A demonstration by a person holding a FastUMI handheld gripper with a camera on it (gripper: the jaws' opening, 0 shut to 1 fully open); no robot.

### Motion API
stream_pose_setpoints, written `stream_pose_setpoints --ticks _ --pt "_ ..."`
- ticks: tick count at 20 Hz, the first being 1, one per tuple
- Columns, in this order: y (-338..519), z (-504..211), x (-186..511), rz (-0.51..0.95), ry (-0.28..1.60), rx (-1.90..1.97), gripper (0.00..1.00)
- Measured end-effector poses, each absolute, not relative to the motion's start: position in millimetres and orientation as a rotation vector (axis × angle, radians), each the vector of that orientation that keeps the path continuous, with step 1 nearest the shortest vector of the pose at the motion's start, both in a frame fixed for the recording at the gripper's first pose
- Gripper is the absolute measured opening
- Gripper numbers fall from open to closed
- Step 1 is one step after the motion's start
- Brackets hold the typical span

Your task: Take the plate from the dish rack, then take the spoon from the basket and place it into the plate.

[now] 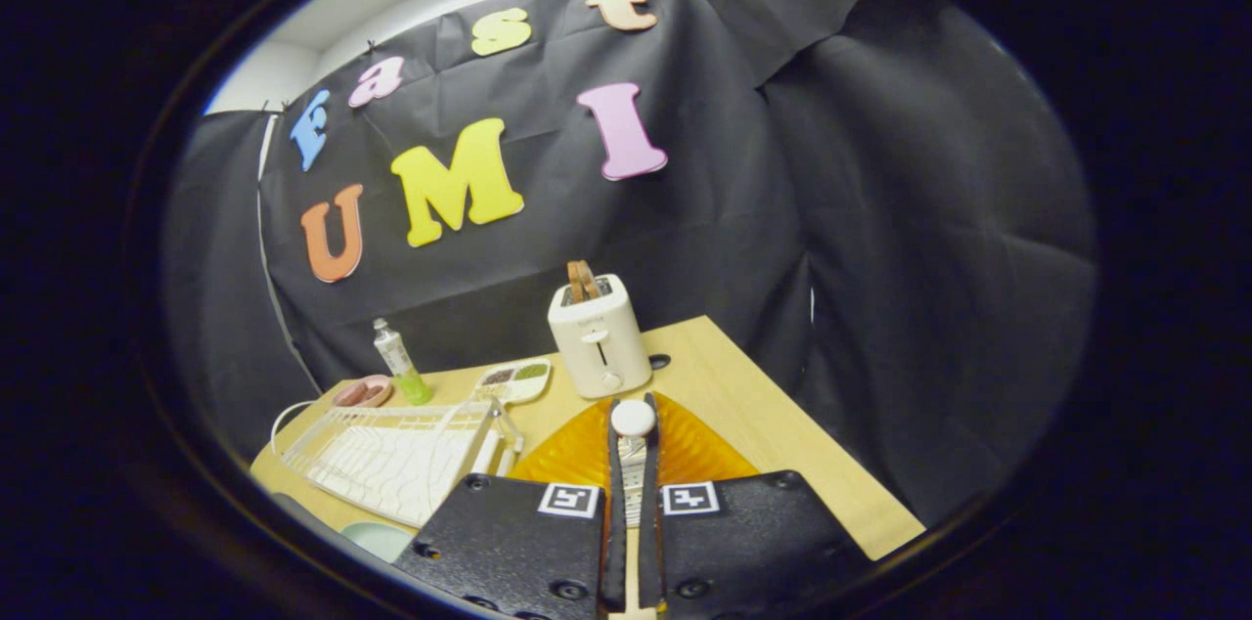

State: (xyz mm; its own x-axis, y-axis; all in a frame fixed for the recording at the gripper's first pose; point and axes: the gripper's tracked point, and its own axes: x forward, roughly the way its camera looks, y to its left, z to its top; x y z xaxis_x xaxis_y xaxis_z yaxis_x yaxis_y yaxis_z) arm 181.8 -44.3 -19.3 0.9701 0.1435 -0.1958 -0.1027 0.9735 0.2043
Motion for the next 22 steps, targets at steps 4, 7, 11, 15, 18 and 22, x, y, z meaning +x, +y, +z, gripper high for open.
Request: stream_pose_setpoints --ticks 4,7,11,15,18,22 --pt "1 22 136 0.268 0.169 0.152 0.1" --pt "47 36 99 0.426 0.18 0.146 0.1" --pt "88 30 63 0.561 0.232 0.116 0.1" --pt "126 3 36 0.698 0.311 0.027 0.1" --pt "148 -22 20 0.761 0.373 -0.051 0.1" --pt "177 -54 5 0.851 0.456 -0.138 0.1"
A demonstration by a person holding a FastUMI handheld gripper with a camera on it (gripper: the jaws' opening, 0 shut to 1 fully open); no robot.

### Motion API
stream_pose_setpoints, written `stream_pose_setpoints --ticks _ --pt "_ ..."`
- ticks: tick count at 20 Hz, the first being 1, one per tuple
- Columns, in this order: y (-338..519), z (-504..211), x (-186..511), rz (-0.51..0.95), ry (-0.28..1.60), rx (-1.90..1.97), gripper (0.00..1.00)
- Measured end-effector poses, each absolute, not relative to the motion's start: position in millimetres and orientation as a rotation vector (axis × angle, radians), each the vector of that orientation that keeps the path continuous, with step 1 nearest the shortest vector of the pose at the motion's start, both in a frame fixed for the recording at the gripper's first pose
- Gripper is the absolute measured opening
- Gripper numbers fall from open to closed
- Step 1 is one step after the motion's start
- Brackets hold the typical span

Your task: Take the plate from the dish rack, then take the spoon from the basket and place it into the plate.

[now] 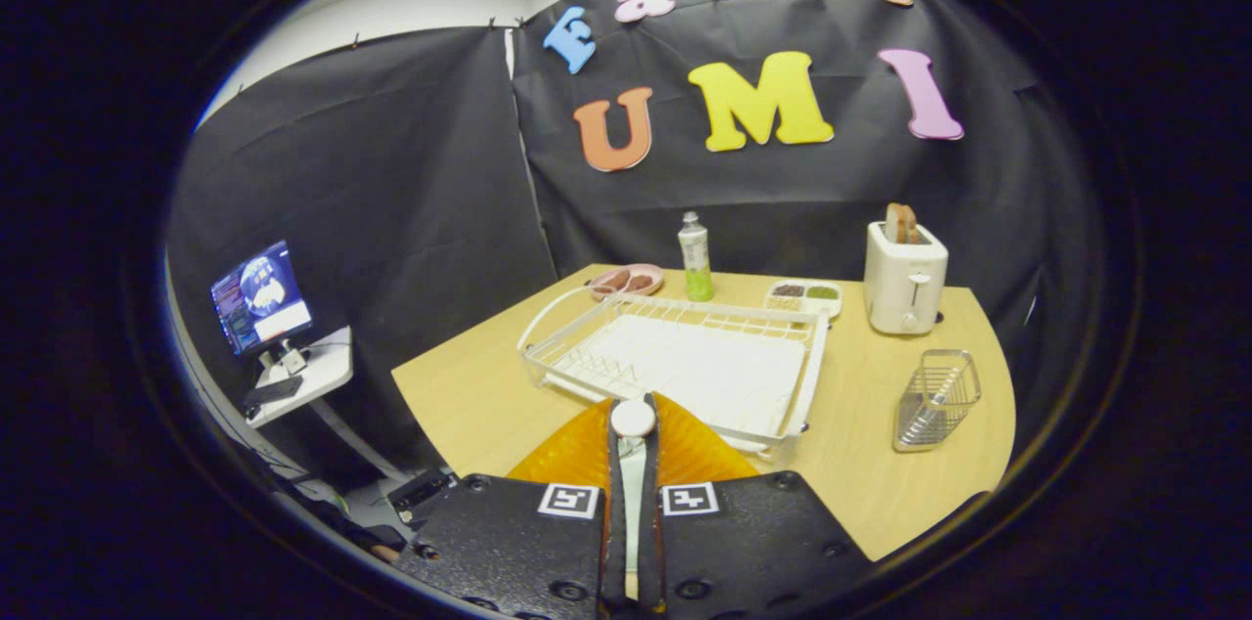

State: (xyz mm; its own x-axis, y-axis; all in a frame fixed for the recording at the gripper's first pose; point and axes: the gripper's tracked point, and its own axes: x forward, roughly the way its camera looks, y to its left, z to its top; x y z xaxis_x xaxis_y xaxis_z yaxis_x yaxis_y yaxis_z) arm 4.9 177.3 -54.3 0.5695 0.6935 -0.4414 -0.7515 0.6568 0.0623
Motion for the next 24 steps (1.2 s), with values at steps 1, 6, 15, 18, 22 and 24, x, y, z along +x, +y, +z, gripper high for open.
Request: stream_pose_setpoints --ticks 1,6,15,18,22,24 --pt "182 -64 4 0.864 0.48 -0.152 0.1" --pt "205 -95 -2 0.941 0.591 -0.132 0.1" --pt "218 -112 1 0.981 0.674 -0.085 0.16" --pt "216 -110 15 0.94 0.664 -0.053 0.27" --pt "210 -102 29 0.887 0.624 -0.026 0.66" --pt "206 -96 36 0.85 0.596 -0.01 0.83"
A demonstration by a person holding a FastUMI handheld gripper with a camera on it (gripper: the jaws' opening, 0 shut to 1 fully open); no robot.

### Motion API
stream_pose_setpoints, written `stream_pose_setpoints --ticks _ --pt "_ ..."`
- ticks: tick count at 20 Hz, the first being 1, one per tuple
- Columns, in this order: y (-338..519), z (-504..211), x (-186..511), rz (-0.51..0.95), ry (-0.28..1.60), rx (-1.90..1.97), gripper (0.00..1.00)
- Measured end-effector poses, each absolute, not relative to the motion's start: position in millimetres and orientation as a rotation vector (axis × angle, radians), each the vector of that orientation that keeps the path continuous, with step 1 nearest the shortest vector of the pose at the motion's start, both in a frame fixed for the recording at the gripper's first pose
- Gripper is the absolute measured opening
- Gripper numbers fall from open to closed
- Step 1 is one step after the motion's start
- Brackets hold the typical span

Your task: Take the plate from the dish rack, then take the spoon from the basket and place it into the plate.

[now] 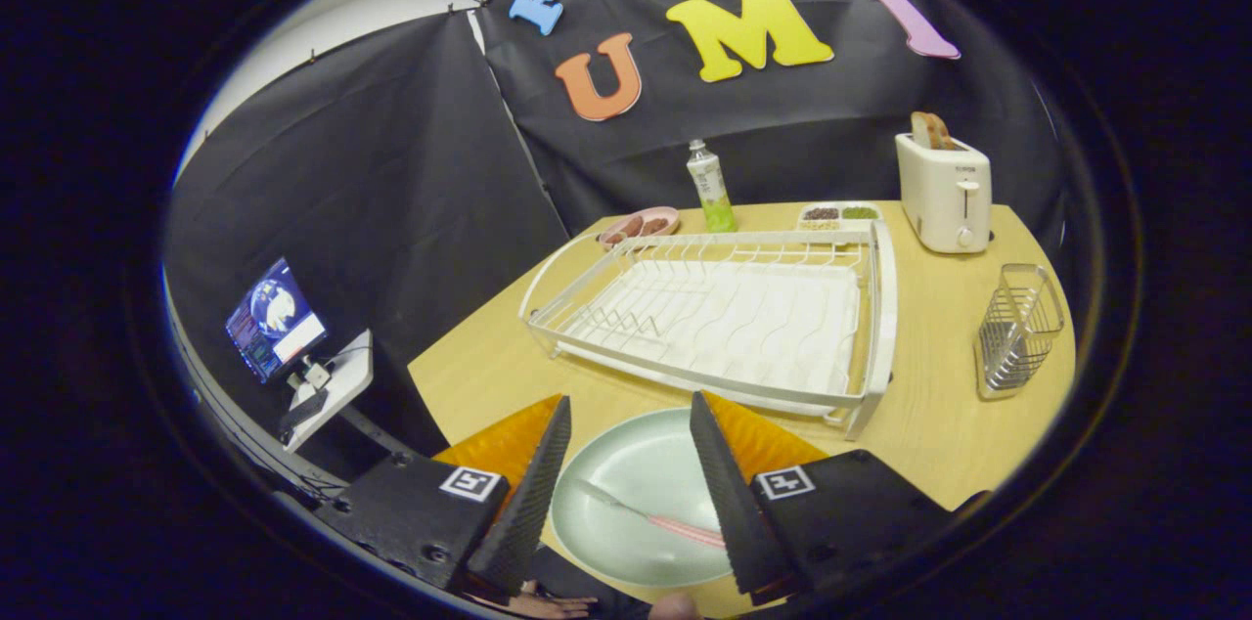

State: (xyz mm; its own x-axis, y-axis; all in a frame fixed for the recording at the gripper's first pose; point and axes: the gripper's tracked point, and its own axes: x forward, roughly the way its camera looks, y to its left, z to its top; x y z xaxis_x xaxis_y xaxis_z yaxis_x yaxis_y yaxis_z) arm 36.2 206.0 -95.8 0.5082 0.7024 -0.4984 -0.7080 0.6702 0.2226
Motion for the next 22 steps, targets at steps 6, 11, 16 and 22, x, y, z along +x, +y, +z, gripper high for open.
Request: stream_pose_setpoints --ticks 6,11,16,22 --pt "184 -66 57 0.673 0.417 -0.038 0.96" --pt "152 -20 50 0.508 0.207 -0.036 0.97" --pt "106 6 28 0.271 0.076 -0.021 1.0" --pt "97 8 -11 0.183 -0.019 -0.028 1.0"
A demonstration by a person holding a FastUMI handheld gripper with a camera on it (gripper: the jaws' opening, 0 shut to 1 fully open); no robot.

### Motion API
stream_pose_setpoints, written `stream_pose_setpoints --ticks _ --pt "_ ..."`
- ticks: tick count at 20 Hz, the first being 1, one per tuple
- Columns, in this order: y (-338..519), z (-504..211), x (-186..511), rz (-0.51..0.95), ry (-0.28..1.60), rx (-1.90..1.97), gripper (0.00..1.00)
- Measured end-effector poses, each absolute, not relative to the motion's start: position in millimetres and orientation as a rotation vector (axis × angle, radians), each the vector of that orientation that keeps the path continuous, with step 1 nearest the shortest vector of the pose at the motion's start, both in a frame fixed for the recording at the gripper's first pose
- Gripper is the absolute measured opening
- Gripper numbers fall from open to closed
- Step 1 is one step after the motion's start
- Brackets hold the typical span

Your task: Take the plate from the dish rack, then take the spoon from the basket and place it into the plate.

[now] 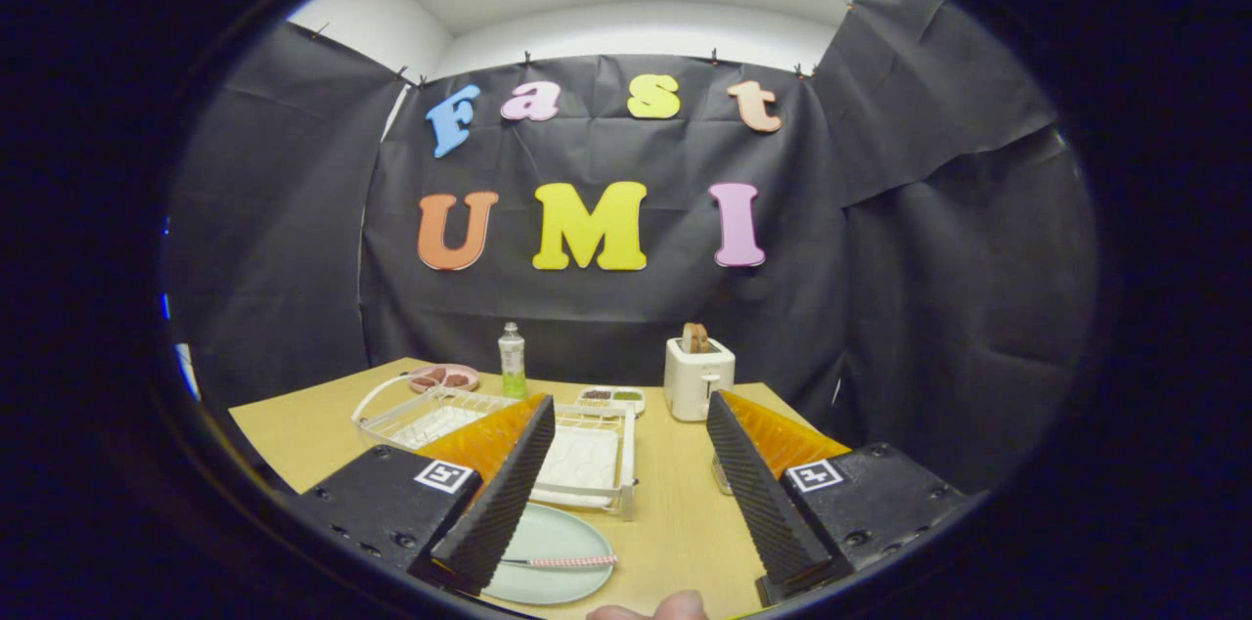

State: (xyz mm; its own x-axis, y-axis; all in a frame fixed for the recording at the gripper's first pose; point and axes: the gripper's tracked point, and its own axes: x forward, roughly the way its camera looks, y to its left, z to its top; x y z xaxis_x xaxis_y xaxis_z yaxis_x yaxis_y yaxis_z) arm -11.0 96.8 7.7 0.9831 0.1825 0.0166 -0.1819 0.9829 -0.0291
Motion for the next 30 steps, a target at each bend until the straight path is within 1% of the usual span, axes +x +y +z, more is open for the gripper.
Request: stream_pose_setpoints --ticks 11,16,30 --pt "85 14 -35 0.108 -0.093 -0.026 1.0" --pt "89 17 -36 0.115 -0.122 -0.008 1.0" --pt "91 11 -31 0.115 -0.12 -0.017 1.0"
